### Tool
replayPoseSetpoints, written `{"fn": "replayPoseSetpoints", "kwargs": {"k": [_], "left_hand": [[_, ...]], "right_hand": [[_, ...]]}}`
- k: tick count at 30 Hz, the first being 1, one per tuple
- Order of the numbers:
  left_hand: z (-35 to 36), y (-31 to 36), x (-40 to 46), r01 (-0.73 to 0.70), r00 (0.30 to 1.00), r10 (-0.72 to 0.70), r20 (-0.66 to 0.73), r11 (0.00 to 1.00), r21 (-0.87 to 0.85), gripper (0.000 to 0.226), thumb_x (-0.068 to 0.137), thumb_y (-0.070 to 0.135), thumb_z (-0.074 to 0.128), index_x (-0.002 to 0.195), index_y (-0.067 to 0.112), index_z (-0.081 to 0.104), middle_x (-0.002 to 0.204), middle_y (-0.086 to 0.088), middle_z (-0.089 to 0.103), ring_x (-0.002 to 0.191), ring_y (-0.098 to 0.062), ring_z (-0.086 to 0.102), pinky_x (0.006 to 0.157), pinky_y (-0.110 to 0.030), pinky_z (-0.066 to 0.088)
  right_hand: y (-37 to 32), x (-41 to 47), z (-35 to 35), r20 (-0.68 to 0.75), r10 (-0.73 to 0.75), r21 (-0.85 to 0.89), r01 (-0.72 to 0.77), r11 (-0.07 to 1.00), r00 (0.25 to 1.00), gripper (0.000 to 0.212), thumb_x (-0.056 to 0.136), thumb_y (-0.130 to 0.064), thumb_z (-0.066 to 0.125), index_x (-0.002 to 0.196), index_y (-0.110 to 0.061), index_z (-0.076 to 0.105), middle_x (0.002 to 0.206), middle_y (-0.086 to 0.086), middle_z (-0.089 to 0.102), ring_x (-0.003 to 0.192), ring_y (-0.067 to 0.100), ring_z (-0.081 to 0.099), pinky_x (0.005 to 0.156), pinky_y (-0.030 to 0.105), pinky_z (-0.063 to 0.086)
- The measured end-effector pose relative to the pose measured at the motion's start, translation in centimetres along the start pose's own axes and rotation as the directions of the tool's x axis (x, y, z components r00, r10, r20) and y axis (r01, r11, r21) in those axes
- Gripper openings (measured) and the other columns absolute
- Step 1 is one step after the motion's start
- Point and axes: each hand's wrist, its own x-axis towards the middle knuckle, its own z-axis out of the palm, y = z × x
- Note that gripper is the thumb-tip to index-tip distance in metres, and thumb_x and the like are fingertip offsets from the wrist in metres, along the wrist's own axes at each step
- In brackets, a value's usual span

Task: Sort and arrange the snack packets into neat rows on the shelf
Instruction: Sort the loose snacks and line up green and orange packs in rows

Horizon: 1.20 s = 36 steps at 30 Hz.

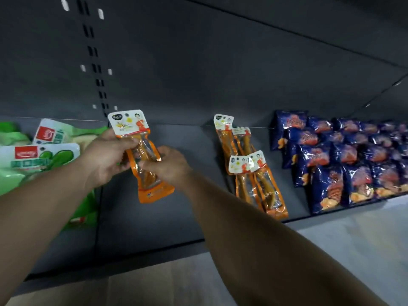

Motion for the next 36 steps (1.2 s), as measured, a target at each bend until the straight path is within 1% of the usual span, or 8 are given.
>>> {"fn": "replayPoseSetpoints", "kwargs": {"k": [5, 11, 16, 20, 23, 30, 33, 36], "left_hand": [[3.4, -0.9, 0.3, 0.027, 0.997, -0.029, 0.068, 0.999, 0.027, 0.019, 0.094, 0.012, 0.055, 0.099, 0.03, 0.056, 0.093, 0.001, 0.066, 0.074, -0.013, 0.062, 0.066, -0.026, 0.042], [5.9, -3.0, 0.6, 0.045, 0.996, -0.054, 0.067, 0.99, 0.13, 0.061, 0.09, 0.013, 0.062, 0.137, 0.041, 0.034, 0.097, 0.002, 0.066, 0.082, -0.018, 0.064, 0.066, -0.026, 0.043], [5.2, -4.1, -0.4, 0.069, 0.998, -0.069, -0.011, 0.986, 0.151, 0.056, 0.09, 0.011, 0.062, 0.135, 0.036, 0.04, 0.089, -0.002, 0.065, 0.072, -0.017, 0.06, 0.063, -0.026, 0.042], [4.5, -4.5, -2.2, 0.067, 0.998, -0.068, -0.005, 0.976, 0.209, 0.054, 0.09, 0.011, 0.061, 0.133, 0.036, 0.04, 0.084, -0.003, 0.065, 0.073, -0.017, 0.059, 0.062, -0.025, 0.041], [4.3, -5.0, -3.0, 0.07, 0.997, -0.076, 0.018, 0.969, 0.238, 0.057, 0.09, 0.01, 0.06, 0.138, 0.032, 0.039, 0.082, -0.004, 0.064, 0.07, -0.016, 0.058, 0.06, -0.024, 0.04], [4.8, -5.8, -2.9, 0.079, 0.995, -0.092, 0.042, 0.966, 0.246, 0.057, 0.091, 0.012, 0.06, 0.14, 0.03, 0.038, 0.079, 0.0, 0.065, 0.068, -0.014, 0.059, 0.057, -0.022, 0.041], [4.6, -6.3, -2.3, 0.088, 0.994, -0.103, 0.043, 0.963, 0.255, 0.056, 0.091, 0.013, 0.061, 0.14, 0.03, 0.039, 0.081, 0.0, 0.067, 0.069, -0.014, 0.06, 0.058, -0.023, 0.041], [4.5, -6.4, -2.2, 0.092, 0.994, -0.105, 0.037, 0.963, 0.254, 0.055, 0.09, 0.013, 0.061, 0.139, 0.028, 0.042, 0.082, 0.0, 0.067, 0.068, -0.014, 0.059, 0.053, -0.021, 0.042]], "right_hand": [[2.6, 0.7, -2.3, -0.147, 0.013, 0.01, -0.012, 1.0, 0.989, 0.028, 0.089, -0.021, 0.064, 0.115, -0.012, 0.06, 0.113, 0.006, 0.065, 0.101, 0.016, 0.059, 0.076, 0.02, 0.039], [5.1, 3.7, -6.5, -0.312, 0.095, -0.008, -0.103, 0.995, 0.945, 0.027, 0.092, -0.026, 0.058, 0.115, -0.013, 0.055, 0.101, 0.002, 0.06, 0.096, 0.018, 0.058, 0.077, 0.029, 0.043], [3.9, 5.9, -8.8, -0.392, 0.156, 0.079, -0.135, 0.988, 0.907, 0.034, 0.093, -0.027, 0.056, 0.124, -0.014, 0.048, 0.099, 0.0, 0.052, 0.1, 0.02, 0.055, 0.079, 0.029, 0.038], [4.5, 6.8, -8.1, -0.379, 0.252, 0.051, -0.251, 0.967, 0.89, 0.04, 0.093, -0.024, 0.057, 0.13, -0.013, 0.046, 0.118, 0.007, 0.059, 0.105, 0.023, 0.056, 0.077, 0.03, 0.041], [5.3, 6.8, -7.1, -0.372, 0.315, 0.001, -0.338, 0.941, 0.873, 0.049, 0.093, -0.022, 0.054, 0.138, -0.013, 0.039, 0.129, 0.01, 0.055, 0.117, 0.03, 0.054, 0.091, 0.036, 0.045], [5.6, 6.0, -7.1, -0.465, 0.149, -0.303, -0.315, 0.899, 0.873, 0.047, 0.097, -0.027, 0.048, 0.137, -0.009, 0.03, 0.143, 0.016, 0.034, 0.131, 0.033, 0.037, 0.103, 0.039, 0.036], [5.7, 5.3, -6.7, -0.431, -0.03, -0.557, -0.239, 0.796, 0.902, 0.041, 0.097, -0.021, 0.044, 0.137, -0.018, 0.033, 0.141, 0.014, 0.031, 0.128, 0.03, 0.036, 0.099, 0.037, 0.038], [5.9, 5.1, -6.3, -0.333, -0.072, -0.718, -0.204, 0.666, 0.94, 0.042, 0.094, -0.018, 0.047, 0.136, -0.018, 0.04, 0.137, 0.011, 0.032, 0.124, 0.028, 0.036, 0.099, 0.038, 0.037]]}}
